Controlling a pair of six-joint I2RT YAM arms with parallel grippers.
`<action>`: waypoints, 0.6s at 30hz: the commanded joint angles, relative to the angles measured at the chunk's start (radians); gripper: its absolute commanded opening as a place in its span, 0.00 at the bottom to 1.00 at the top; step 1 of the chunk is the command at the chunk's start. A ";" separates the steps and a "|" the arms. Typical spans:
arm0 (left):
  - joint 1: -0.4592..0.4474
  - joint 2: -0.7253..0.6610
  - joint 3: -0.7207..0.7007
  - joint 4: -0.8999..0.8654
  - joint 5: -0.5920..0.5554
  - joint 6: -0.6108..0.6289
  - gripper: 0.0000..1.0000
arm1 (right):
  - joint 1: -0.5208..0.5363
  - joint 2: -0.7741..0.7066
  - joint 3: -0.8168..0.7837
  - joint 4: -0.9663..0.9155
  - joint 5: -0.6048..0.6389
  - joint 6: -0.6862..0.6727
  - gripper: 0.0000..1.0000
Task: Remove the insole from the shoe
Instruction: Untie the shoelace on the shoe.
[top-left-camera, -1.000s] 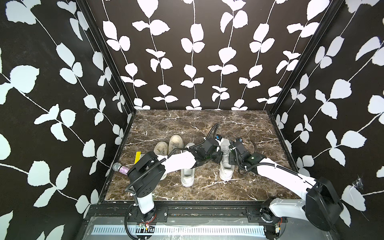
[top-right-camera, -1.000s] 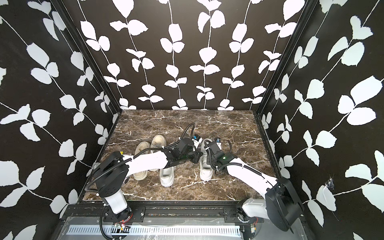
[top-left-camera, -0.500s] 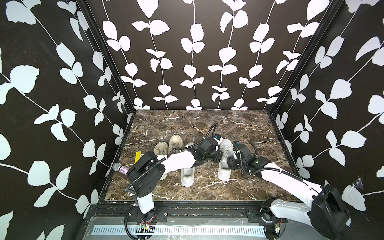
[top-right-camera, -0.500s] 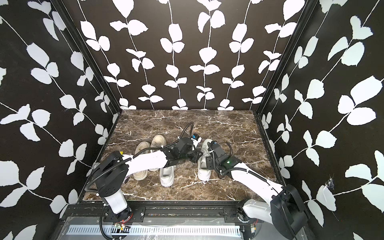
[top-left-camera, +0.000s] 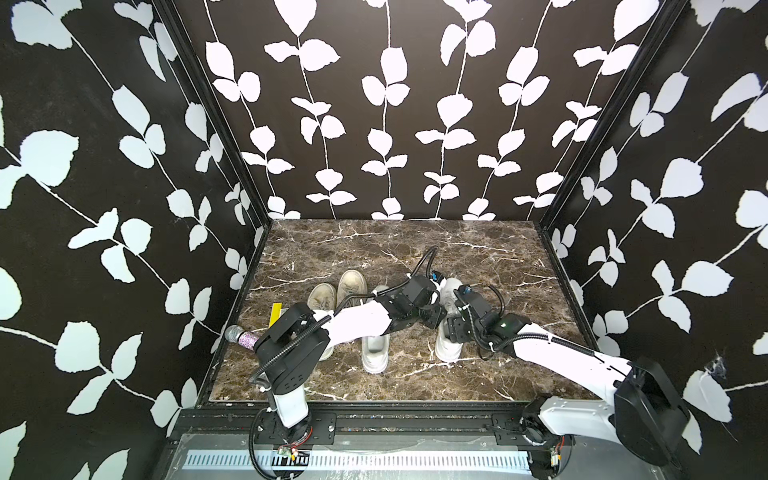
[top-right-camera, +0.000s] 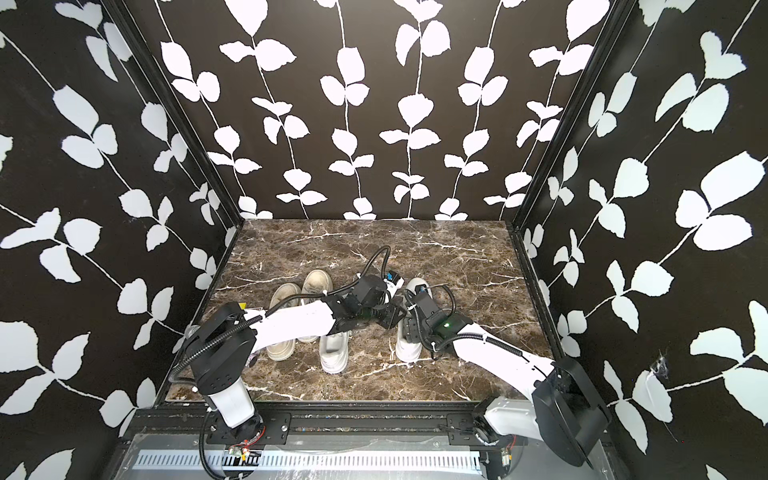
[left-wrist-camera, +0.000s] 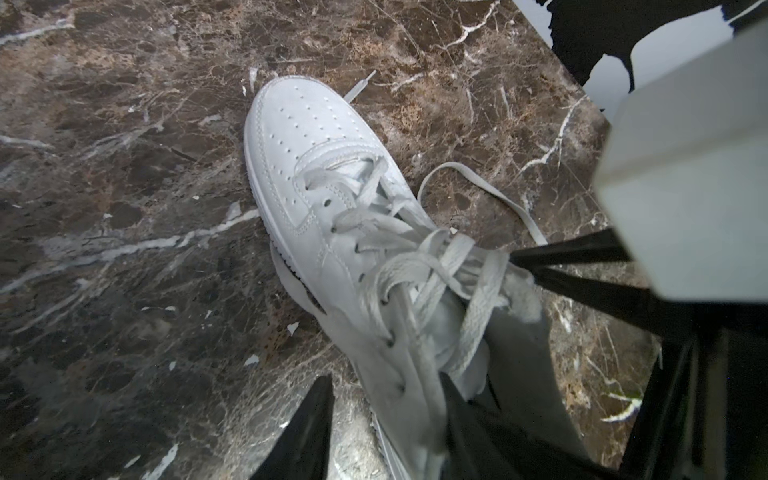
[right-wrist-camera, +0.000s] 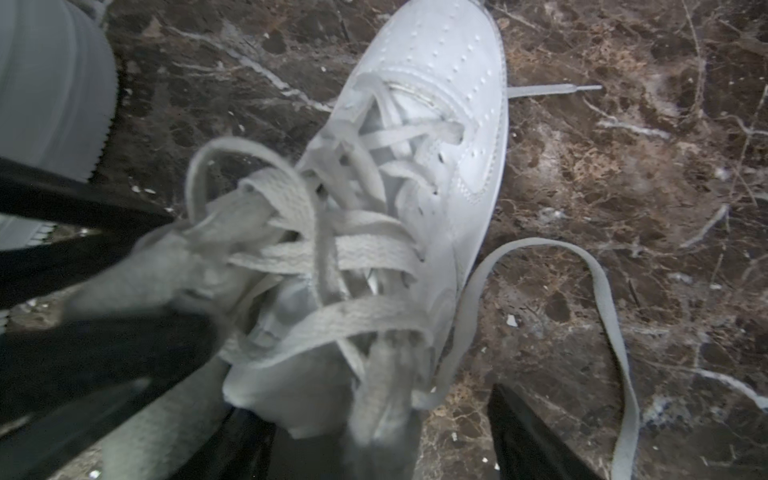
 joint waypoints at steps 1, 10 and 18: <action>-0.002 -0.034 0.032 -0.060 -0.008 0.033 0.42 | 0.012 0.033 0.009 -0.071 0.072 0.005 0.80; -0.002 -0.029 0.048 -0.074 -0.009 0.080 0.50 | 0.011 -0.056 0.000 0.048 0.127 -0.008 0.72; -0.007 -0.013 0.089 -0.081 -0.010 0.161 0.63 | 0.009 -0.017 0.055 0.088 0.150 -0.035 0.62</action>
